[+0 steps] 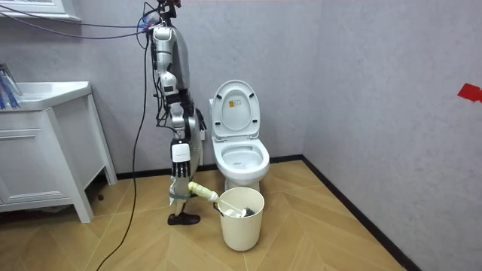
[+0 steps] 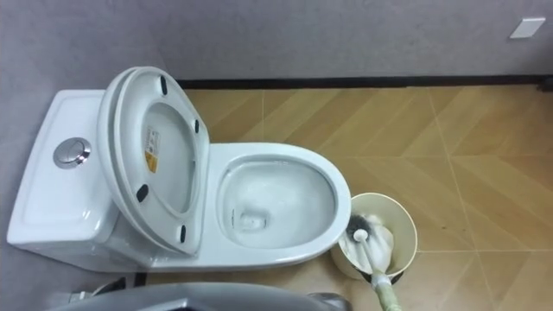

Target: Brush toilet

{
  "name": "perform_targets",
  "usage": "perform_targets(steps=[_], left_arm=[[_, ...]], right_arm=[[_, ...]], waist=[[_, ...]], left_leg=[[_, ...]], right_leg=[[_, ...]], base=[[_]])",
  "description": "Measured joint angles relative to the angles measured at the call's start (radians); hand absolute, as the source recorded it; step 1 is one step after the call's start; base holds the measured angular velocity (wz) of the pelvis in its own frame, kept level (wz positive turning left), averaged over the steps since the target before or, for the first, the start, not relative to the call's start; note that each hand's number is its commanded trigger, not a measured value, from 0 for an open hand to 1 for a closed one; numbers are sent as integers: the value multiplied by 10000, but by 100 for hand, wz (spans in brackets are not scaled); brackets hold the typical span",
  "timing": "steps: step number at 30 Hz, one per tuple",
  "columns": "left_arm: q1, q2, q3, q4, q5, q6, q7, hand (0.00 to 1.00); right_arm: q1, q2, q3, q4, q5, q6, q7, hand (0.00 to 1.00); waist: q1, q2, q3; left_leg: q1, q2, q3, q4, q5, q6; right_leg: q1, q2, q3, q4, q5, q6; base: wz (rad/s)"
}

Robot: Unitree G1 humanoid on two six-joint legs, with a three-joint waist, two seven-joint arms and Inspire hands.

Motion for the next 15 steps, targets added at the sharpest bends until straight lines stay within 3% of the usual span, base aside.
perform_targets(steps=[7,13,15], left_arm=[[111,-1,-209,18,693,3,312,0],[2,1,-289,9,748,-76,405,0],[-65,1,-380,7,750,-292,589,0]], right_arm=[[-359,-77,-315,-41,214,-511,-1185,0],[-509,-78,-687,-804,1458,-1373,-2152,0],[-680,-72,-683,-844,1648,-1654,-2413,0]], waist=[[-22,119,-16],[-25,186,-37],[-25,200,-26]], left_leg=[[-172,1,-26,33,1,0],[-630,2,-27,208,1,0],[-888,-2,-143,306,2,1]], right_leg=[[-142,-4,-51,18,4,-3],[-500,-13,-91,12,46,-15],[-597,-15,-198,23,62,-18]], base=[[1],[3],[13]])
